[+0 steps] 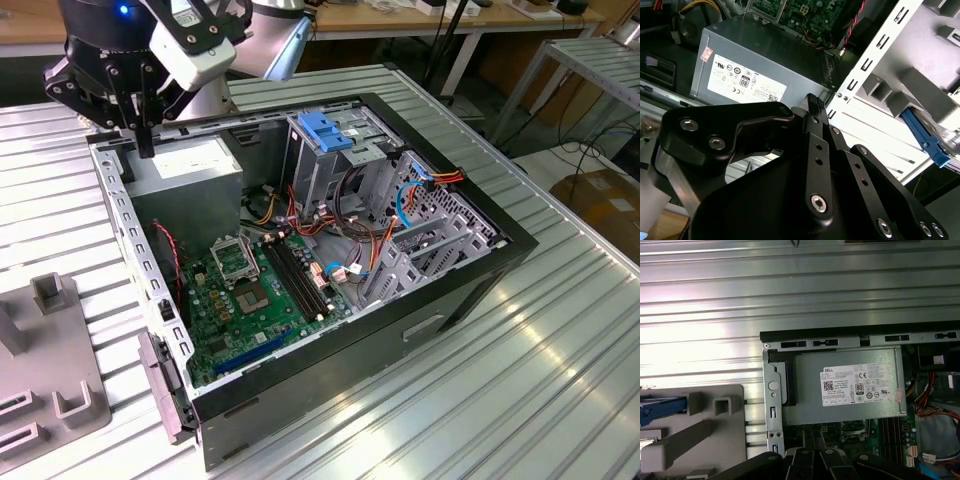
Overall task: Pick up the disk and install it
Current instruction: 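Reach for the disk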
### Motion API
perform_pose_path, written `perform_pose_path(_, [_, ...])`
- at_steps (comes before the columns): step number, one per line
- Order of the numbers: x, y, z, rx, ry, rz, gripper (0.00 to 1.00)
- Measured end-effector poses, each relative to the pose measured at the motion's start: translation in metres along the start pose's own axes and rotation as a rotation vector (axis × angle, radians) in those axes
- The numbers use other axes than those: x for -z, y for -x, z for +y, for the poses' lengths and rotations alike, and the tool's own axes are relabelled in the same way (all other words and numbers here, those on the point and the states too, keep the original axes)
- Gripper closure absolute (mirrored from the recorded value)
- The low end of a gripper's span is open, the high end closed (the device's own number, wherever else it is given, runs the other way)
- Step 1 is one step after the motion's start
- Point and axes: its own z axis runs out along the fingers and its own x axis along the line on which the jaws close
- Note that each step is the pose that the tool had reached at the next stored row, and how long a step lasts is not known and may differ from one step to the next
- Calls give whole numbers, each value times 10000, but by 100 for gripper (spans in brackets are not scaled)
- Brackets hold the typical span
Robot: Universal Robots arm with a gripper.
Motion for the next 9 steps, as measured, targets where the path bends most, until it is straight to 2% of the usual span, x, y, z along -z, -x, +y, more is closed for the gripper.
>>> perform_pose_path(9, [2, -74, -6, 0, -1, 0, 90])
